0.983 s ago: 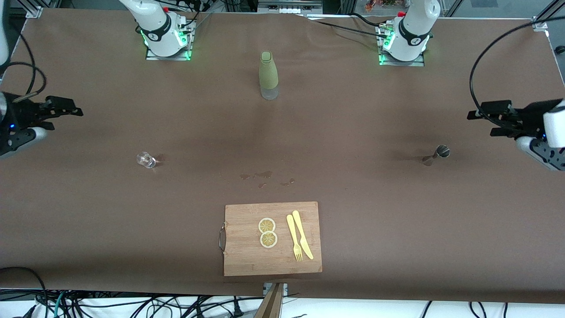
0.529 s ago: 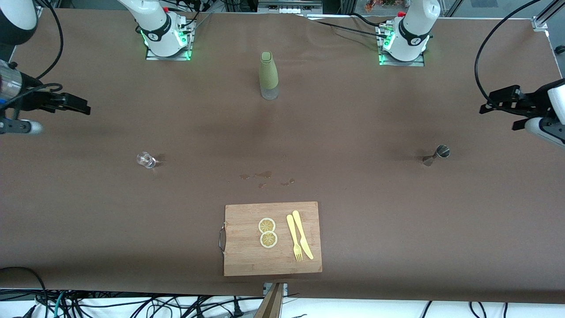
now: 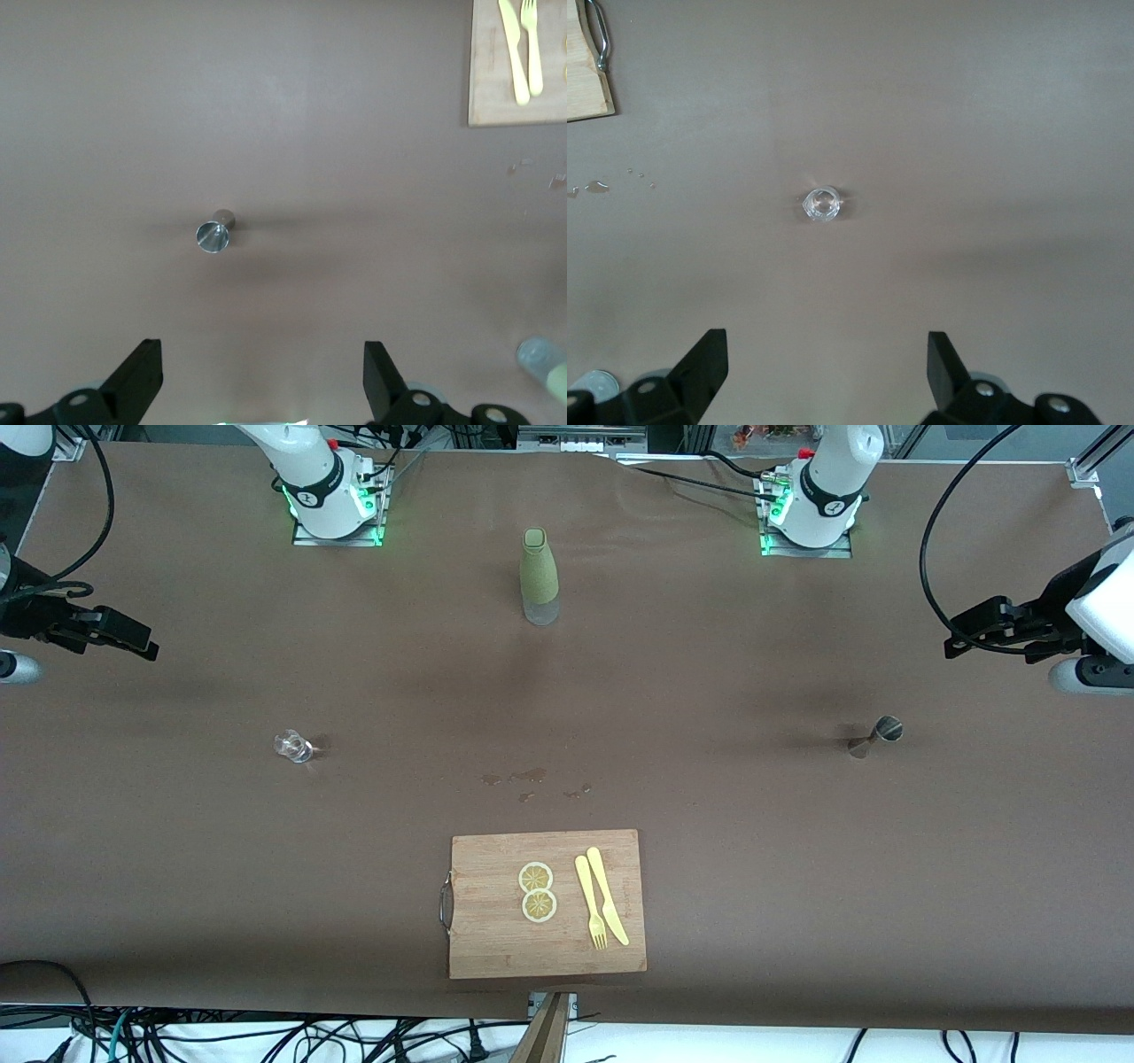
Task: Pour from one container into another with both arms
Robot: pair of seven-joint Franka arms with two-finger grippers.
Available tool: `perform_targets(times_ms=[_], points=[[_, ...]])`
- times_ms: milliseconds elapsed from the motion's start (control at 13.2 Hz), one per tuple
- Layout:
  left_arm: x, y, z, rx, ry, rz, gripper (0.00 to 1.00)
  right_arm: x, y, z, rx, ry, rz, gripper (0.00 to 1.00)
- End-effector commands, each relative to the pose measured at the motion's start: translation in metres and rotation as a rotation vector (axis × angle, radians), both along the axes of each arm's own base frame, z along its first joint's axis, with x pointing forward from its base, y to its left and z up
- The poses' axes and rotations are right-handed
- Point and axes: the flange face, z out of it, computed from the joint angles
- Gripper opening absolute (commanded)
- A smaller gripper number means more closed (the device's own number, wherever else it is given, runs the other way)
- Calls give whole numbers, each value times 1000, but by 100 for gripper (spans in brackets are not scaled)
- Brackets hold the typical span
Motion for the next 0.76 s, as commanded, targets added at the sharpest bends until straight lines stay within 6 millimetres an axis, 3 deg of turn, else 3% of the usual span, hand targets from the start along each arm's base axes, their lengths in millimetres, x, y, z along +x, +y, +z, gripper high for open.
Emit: perform_targets(times_ms=[0,303,681], points=[[4,-4,9,18,-52,49,100,2,5,3,6,-7,23,100],[6,-18,3,9,-48,20,100,3,2,2,6,-6,20,100],[8,-12,1,-26,-39,35,100,3,3,2,5,-6,24,100]])
